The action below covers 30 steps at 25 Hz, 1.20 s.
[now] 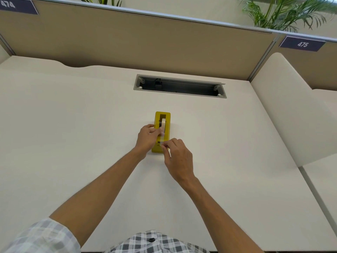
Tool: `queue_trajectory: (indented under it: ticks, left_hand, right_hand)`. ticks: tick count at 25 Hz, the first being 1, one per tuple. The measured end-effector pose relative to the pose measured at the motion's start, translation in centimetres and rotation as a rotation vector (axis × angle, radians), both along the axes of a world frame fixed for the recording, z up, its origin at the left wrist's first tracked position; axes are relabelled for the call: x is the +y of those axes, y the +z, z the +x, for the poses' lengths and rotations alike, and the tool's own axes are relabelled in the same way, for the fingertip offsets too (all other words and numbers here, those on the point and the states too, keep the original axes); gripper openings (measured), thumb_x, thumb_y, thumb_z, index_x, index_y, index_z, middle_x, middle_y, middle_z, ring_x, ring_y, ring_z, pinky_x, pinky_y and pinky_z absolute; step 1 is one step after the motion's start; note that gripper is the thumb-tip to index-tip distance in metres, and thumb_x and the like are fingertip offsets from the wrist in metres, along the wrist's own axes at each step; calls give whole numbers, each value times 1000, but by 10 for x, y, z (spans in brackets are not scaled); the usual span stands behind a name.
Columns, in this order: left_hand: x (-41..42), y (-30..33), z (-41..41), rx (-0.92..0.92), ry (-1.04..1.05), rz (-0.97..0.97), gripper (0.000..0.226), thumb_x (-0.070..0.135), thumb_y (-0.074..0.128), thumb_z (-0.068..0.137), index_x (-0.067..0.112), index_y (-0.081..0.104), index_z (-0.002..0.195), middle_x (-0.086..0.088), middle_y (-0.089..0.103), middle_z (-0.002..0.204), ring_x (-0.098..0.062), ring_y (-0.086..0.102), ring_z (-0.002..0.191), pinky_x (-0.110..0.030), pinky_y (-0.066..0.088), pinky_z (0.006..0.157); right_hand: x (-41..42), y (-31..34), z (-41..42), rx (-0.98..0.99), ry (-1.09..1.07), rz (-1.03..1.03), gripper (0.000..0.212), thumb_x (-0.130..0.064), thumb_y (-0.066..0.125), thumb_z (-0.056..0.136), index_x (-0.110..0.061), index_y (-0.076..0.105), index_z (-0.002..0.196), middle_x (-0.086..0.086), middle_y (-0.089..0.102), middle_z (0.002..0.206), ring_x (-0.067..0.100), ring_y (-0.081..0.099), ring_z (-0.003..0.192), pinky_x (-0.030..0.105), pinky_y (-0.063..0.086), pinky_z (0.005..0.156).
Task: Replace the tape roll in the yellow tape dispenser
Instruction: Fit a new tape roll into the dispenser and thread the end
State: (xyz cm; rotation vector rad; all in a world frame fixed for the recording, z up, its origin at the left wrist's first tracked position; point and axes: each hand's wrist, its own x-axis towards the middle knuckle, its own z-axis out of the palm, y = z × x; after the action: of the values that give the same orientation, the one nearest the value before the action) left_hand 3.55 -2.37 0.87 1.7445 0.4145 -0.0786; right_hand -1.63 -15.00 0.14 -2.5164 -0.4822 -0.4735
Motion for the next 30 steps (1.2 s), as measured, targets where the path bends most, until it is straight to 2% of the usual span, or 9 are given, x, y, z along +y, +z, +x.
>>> queue_trajectory:
  ticks: [2, 5, 7, 11, 16, 21, 24, 28, 30]
  left_hand:
    - [1, -1, -6, -1, 8, 10, 37, 43, 51, 94, 11, 70, 92, 4, 52, 125, -15, 50, 109, -21, 35, 78]
    - [4, -13, -19, -90, 58, 101, 31, 37, 55, 93, 12, 70, 103, 3, 50, 135, -15, 47, 123, -23, 34, 88]
    - [7, -21, -28, -167, 82, 119, 23, 31, 58, 92, 13, 70, 100, 4, 53, 134, -14, 49, 122, -24, 36, 90]
    - [10, -28, -40, -234, 11, 91, 10, 24, 63, 90, 32, 66, 96, 6, 55, 130, -13, 53, 117, -33, 42, 97]
    - [15, -37, -43, -285, -104, 213, 22, 25, 67, 86, 25, 68, 109, 6, 52, 129, -8, 48, 117, -27, 40, 93]
    - [15, -42, -43, -345, -98, 316, 23, 27, 68, 86, 23, 67, 109, 3, 53, 126, -9, 47, 118, -27, 41, 97]
    - [16, -43, -40, -406, -106, 473, 26, 28, 67, 86, 16, 67, 109, -3, 57, 126, -14, 46, 123, -24, 40, 95]
    - [21, -46, -40, -506, -187, 743, 28, 28, 63, 89, 11, 65, 112, -7, 60, 125, -21, 47, 126, -33, 49, 90]
    - [21, -46, -40, -514, -198, 777, 28, 27, 63, 89, 10, 65, 112, -7, 61, 123, -21, 49, 124, -36, 51, 90]
  right_hand:
    - [1, -1, -1, 7, 5, -3, 7, -18, 62, 92, -15, 68, 93, 0, 67, 86, 18, 59, 77, 34, 52, 54]
    - [1, -2, -2, 9, 5, -5, 8, -18, 62, 92, -14, 69, 94, 1, 68, 87, 18, 60, 78, 33, 52, 54]
    - [1, -4, -2, 3, 4, -14, 7, -17, 63, 92, -14, 69, 93, 1, 68, 86, 19, 60, 77, 32, 51, 54]
    - [2, -8, -4, 3, 9, -7, 7, -17, 64, 91, -14, 69, 95, 2, 68, 87, 18, 59, 77, 29, 49, 54]
    - [4, -18, -3, -15, -22, 0, 10, -16, 69, 88, -14, 70, 98, 3, 67, 86, 20, 60, 78, 28, 49, 53]
    - [6, -25, -2, -50, -47, 4, 8, -16, 72, 86, -13, 71, 93, 4, 65, 82, 19, 58, 74, 28, 48, 50]
    - [6, -27, 1, -61, -53, 0, 10, -16, 73, 84, -11, 72, 93, 4, 65, 81, 19, 58, 72, 27, 48, 51]
    - [6, -28, 5, -61, -53, -11, 8, -15, 74, 83, -11, 72, 90, 4, 65, 79, 18, 58, 71, 25, 47, 52]
    - [6, -29, 6, -56, -49, -17, 8, -16, 73, 84, -11, 71, 90, 4, 65, 80, 18, 58, 71, 27, 48, 53]
